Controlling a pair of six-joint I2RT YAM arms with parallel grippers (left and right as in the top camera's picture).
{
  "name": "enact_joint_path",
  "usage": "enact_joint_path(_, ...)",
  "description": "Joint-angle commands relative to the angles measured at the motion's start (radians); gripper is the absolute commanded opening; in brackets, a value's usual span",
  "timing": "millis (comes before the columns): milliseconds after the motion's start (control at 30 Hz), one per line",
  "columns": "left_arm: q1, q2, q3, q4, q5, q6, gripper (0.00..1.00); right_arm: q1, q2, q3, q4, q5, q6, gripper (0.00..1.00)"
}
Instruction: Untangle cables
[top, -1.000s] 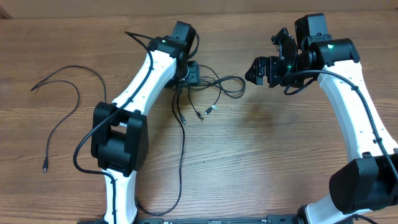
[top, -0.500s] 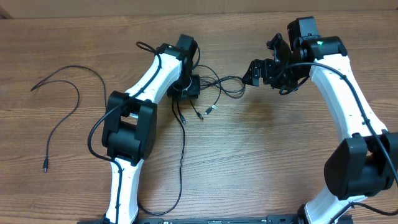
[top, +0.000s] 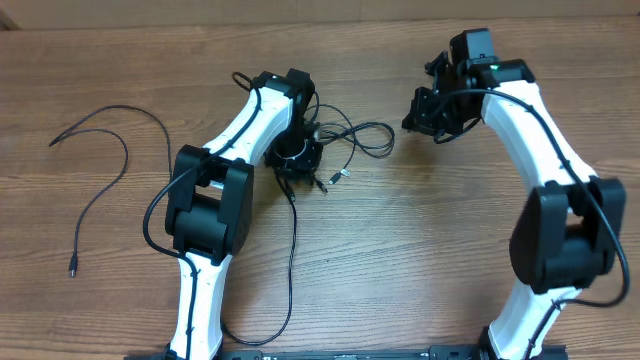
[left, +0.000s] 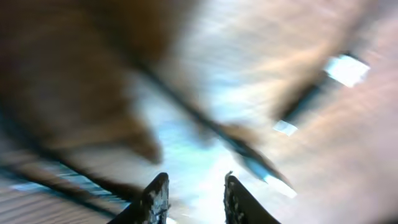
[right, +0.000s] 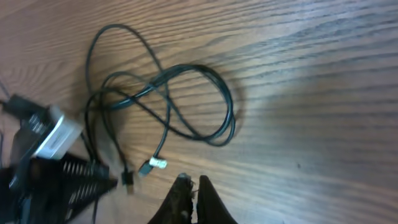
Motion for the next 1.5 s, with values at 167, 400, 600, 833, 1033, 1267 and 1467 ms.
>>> enact_joint_path(167, -0.007, 0.016, -0.005, -0.038, 0.342, 0.210, 0.40, 0.005, 0.111, -0.003, 0.143, -0.008, 0.024, 0.25)
enact_joint_path(400, -0.024, 0.016, -0.005, -0.043, 0.348, 0.187, 0.48, 0.005, 0.145, -0.003, 0.184, -0.007, 0.024, 0.33)
enact_joint_path(600, -0.024, 0.016, -0.005, -0.045, 0.348, 0.181, 0.49, 0.017, 0.186, -0.017, 0.174, -0.007, 0.024, 0.24)
enact_joint_path(833, -0.024, 0.016, -0.005, -0.048, 0.302, 0.149, 0.50, 0.072, 0.208, -0.051, 0.151, -0.010, 0.024, 0.20)
enact_joint_path(1033, -0.024, 0.016, -0.005, -0.048, 0.172, 0.071, 0.49, 0.145, 0.209, -0.086, 0.047, -0.008, 0.019, 0.05)
enact_joint_path(1267, -0.020, 0.016, -0.005, -0.066, 0.163, 0.066, 0.44, 0.227, 0.209, -0.125, -0.051, -0.007, 0.020, 0.04)
enact_joint_path(1467, -0.016, 0.003, 0.038, -0.182, 0.176, 0.114, 0.29, 0.225, 0.197, -0.121, -0.198, -0.115, -0.075, 0.06)
